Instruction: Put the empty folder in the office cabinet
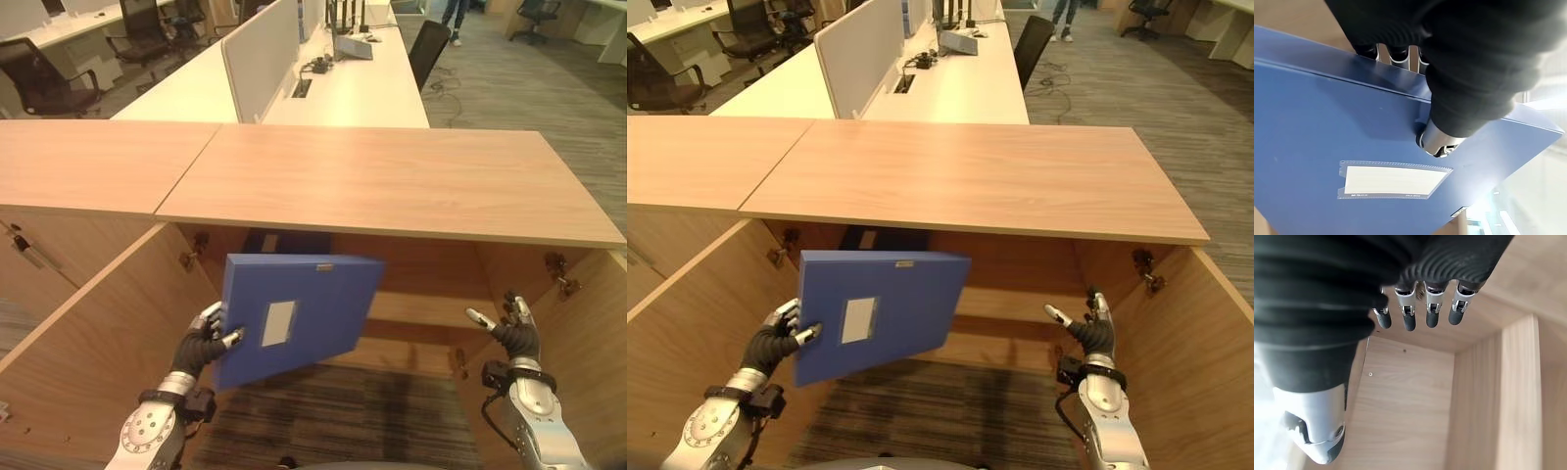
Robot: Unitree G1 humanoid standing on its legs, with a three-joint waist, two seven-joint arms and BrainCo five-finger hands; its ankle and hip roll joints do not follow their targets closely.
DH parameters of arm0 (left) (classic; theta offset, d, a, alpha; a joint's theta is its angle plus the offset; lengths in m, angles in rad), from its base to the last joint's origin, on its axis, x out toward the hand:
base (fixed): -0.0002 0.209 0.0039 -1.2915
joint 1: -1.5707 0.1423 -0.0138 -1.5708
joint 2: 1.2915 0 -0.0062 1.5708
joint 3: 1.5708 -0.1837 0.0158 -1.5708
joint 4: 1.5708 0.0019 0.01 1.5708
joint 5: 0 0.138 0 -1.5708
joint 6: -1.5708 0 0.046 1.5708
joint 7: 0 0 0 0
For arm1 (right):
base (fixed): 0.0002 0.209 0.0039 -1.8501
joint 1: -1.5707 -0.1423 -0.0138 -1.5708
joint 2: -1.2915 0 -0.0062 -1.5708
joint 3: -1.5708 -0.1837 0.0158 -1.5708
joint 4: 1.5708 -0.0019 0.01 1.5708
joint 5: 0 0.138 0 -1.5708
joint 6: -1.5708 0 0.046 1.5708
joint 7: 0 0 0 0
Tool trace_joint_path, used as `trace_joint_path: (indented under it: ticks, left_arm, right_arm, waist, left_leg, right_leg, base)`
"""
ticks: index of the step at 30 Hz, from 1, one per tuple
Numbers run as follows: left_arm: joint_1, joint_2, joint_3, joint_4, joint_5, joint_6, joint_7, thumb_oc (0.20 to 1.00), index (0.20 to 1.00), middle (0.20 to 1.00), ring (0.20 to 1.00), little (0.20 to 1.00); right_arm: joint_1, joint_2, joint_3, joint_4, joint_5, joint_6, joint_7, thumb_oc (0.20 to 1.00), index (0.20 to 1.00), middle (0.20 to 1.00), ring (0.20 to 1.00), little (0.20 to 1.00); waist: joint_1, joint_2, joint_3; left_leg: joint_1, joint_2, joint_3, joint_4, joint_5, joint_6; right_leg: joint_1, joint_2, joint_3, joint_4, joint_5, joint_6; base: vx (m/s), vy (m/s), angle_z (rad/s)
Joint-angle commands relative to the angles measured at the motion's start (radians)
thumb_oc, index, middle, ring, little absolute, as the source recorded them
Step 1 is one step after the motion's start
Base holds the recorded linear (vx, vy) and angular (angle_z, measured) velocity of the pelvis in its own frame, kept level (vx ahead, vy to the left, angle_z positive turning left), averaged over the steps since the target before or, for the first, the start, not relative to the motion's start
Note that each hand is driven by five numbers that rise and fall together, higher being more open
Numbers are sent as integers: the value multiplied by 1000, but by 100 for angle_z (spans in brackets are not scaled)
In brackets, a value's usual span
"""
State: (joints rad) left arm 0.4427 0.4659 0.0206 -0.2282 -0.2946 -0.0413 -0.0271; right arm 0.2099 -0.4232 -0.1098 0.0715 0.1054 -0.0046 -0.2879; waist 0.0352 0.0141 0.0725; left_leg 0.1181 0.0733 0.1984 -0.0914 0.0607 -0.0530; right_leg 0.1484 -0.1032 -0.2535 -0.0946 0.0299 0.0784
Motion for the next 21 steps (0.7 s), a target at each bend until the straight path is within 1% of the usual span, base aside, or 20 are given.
trace_joint_path:
  ticks: [1, 2, 4, 7, 8, 9, 11, 12, 13, 16, 19, 20, 21]
  left_arm:
    - [-16, 16, 117, -29, 122, -92, 25, 200, 200, 200, 200, 200]
    - [-12, 19, 135, -33, 152, -95, 29, 200, 200, 200, 200, 200]
    - [-10, 38, 160, -41, 211, -110, 32, 200, 200, 200, 200, 200]
    - [-25, 88, 175, -91, 270, -147, 17, 200, 200, 200, 200, 200]
    - [-41, 117, 176, -138, 280, -170, 9, 200, 200, 200, 200, 200]
    - [-40, 118, 178, -139, 279, -171, 8, 200, 200, 200, 200, 200]
    - [-78, 152, 145, -194, 270, -197, -13, 200, 200, 200, 200, 200]
    - [-110, 180, 122, -229, 252, -213, -30, 200, 200, 200, 200, 200]
    - [-111, 182, 123, -229, 250, -212, -31, 200, 200, 200, 200, 200]
    - [-159, 226, 75, -262, 224, -226, -67, 200, 200, 200, 200, 200]
    - [-187, 247, 59, -271, 220, -231, -75, 200, 200, 200, 200, 200]
    - [-208, 266, 47, -275, 226, -229, -85, 200, 200, 200, 200, 200]
    - [-209, 267, 48, -274, 226, -228, -85, 200, 200, 200, 200, 200]
  right_arm:
    - [-57, -158, -104, -83, -398, 64, -53, 1000, 1000, 1000, 1000, 1000]
    - [-60, -170, -120, -110, -445, 72, -54, 1000, 1000, 1000, 1000, 1000]
    - [-60, -185, -142, -159, -498, 53, -51, 1000, 1000, 1000, 1000, 1000]
    - [-69, -203, -121, -217, -549, 16, -19, 1000, 1000, 1000, 1000, 1000]
    - [-84, -201, -88, -244, -542, -16, 13, 1000, 1000, 1000, 1000, 1000]
    - [-86, -200, -88, -243, -541, -18, 15, 1000, 1000, 1000, 1000, 1000]
    - [-116, -195, -20, -242, -510, -45, 44, 1000, 1000, 1000, 1000, 1000]
    - [-149, -190, 33, -227, -469, -70, 79, 1000, 1000, 1000, 1000, 1000]
    - [-154, -190, 35, -222, -467, -72, 80, 1000, 1000, 1000, 1000, 1000]
    - [-207, -186, 124, -213, -416, -104, 141, 1000, 1000, 1000, 1000, 1000]
    - [-235, -174, 167, -190, -358, -111, 168, 1000, 1000, 1000, 1000, 1000]
    - [-253, -155, 207, -182, -288, -113, 210, 1000, 1000, 1000, 1000, 1000]
    - [-256, -155, 207, -181, -285, -113, 212, 1000, 1000, 1000, 1000, 1000]
  waist:
    - [5, -35, -12]
    - [4, -34, -13]
    - [6, -37, -14]
    - [10, -40, -16]
    - [12, -43, -16]
    - [11, -45, -16]
    - [12, -46, -18]
    - [13, -47, -18]
    - [12, -49, -16]
    - [12, -49, -17]
    - [13, -49, -17]
    - [13, -47, -17]
    - [12, -48, -16]
  left_leg:
    - [30, -26, -80, 4, -120, 25]
    - [28, -26, -81, 4, -120, 26]
    - [26, -25, -83, 4, -119, 27]
    - [25, -23, -84, 4, -119, 26]
    - [24, -22, -83, 4, -118, 25]
    - [24, -22, -83, 4, -118, 25]
    - [26, -21, -82, 4, -117, 24]
    - [28, -21, -81, 4, -117, 23]
    - [28, -21, -81, 4, -117, 23]
    - [32, -20, -78, 4, -118, 19]
    - [34, -20, -76, 4, -116, 18]
    - [36, -19, -74, 4, -116, 15]
    - [36, -19, -74, 4, -116, 15]
  right_leg:
    - [15, -24, 13, 7, -27, 47]
    - [13, -23, 13, 7, -27, 47]
    - [13, -23, 12, 7, -28, 47]
    - [14, -25, 9, 7, -29, 48]
    - [15, -26, 8, 7, -30, 49]
    - [15, -26, 8, 7, -30, 49]
    - [16, -28, 7, 7, -28, 49]
    - [17, -28, 7, 7, -28, 49]
    - [17, -28, 8, 7, -28, 49]
    - [18, -29, 8, 7, -28, 49]
    - [20, -29, 8, 7, -26, 48]
    - [21, -29, 8, 7, -27, 48]
    - [21, -28, 8, 7, -27, 48]
  base:
    - [0, 0, 0]
    - [0, 0, 0]
    - [0, 0, 0]
    - [0, 0, 0]
    - [0, 0, 0]
    - [0, 0, 0]
    - [0, 0, 0]
    - [0, 0, 0]
    - [0, 0, 0]
    - [0, 0, 0]
    - [0, 0, 0]
    - [0, 0, 0]
    - [0, 0, 0]
